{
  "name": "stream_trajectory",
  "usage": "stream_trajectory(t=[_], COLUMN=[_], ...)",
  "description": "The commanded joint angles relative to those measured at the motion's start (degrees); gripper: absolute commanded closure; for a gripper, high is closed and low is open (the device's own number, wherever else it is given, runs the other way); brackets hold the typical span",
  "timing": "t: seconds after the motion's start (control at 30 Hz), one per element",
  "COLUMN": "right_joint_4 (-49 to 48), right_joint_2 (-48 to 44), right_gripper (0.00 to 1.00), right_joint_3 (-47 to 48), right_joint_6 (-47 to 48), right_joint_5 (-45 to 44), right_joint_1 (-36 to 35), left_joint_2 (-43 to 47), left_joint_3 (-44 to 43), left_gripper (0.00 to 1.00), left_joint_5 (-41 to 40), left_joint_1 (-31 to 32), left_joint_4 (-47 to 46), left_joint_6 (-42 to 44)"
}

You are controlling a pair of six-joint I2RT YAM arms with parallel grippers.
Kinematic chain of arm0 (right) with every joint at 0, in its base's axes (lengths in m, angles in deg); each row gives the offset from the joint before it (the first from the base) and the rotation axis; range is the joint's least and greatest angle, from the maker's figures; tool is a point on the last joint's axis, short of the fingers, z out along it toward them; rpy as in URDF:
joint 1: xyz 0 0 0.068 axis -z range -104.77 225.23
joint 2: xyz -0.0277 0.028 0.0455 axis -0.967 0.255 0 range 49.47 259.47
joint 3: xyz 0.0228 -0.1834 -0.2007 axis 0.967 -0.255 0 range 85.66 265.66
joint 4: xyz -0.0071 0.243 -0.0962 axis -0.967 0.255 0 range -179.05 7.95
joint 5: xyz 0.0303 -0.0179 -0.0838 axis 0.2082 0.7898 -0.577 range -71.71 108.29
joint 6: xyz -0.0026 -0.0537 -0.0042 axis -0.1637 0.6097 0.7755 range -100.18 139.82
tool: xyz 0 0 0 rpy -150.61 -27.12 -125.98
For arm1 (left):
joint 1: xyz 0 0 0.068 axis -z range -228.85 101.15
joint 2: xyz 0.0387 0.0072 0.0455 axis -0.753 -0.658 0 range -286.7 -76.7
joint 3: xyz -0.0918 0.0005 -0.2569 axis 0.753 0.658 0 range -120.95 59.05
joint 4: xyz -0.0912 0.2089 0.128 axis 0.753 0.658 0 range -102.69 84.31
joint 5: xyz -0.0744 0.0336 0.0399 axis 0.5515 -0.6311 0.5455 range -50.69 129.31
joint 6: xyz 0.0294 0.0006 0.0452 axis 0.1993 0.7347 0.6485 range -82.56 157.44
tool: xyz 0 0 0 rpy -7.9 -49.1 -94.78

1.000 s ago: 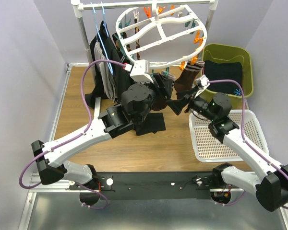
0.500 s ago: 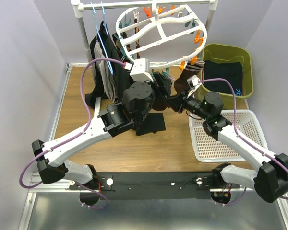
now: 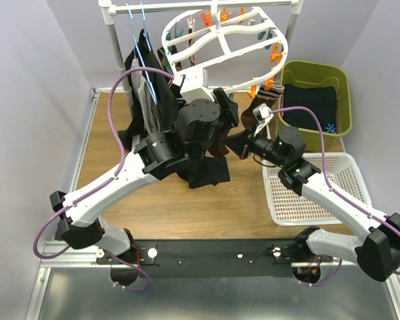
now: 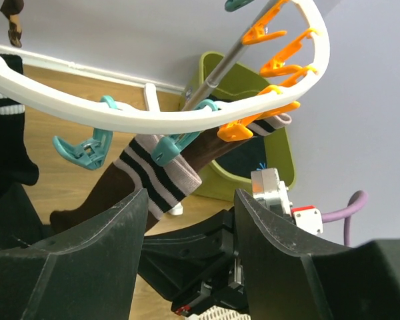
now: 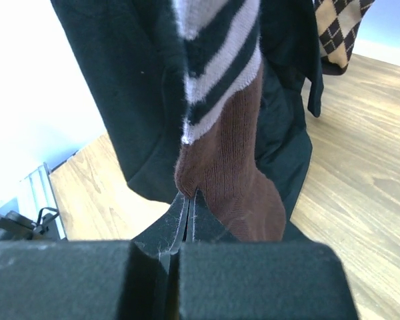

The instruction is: Remove the socks clipped to the hanger

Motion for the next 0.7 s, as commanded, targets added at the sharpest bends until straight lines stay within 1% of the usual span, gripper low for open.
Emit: stream_trajectory(t=[0.0, 0.07, 0.2, 0.27, 0.37, 0.67], right_joint_4=[6.58, 8.51, 10.72, 11.24, 11.42, 11.6], right_joint_2=[-1.62, -1.88, -2.06, -2.06, -2.5, -3.82], right_gripper=[0.99, 0.99, 0.99, 0.99, 0.99, 0.99], right_joint_3=[3.7, 4.4, 5.28, 5.72, 5.72, 5.46], right_joint_6=[0.68, 0.86, 1.65, 1.65, 1.48, 1.21], right_joint_5=[-3.97, -5.03, -6.7, -6.7, -6.62, -6.79], right_joint_1=[-1.72, -1.98, -2.25, -2.51, -2.77, -3.21], left_joint_2=[-4.0, -5.75, -7.78, -8.92, -10.42, -13.32], left_joint_3=[-6.09, -8.46, -10.14, -10.84, -12.86, -15.68], left_gripper=[0.37, 0.37, 0.37, 0.37, 0.37, 0.36], left_joint_5=[-2.2, -2.56, -2.82, -4.4, -8.7, -18.02], left_joint_1=[0.36, 0.36, 0.36, 0.36, 0.36, 0.36], left_joint_4=[9.65, 11.07, 11.95, 12.39, 14.94, 16.44], left_joint_6=[-4.84, -5.11, -5.64, -6.52, -9.5, -10.91])
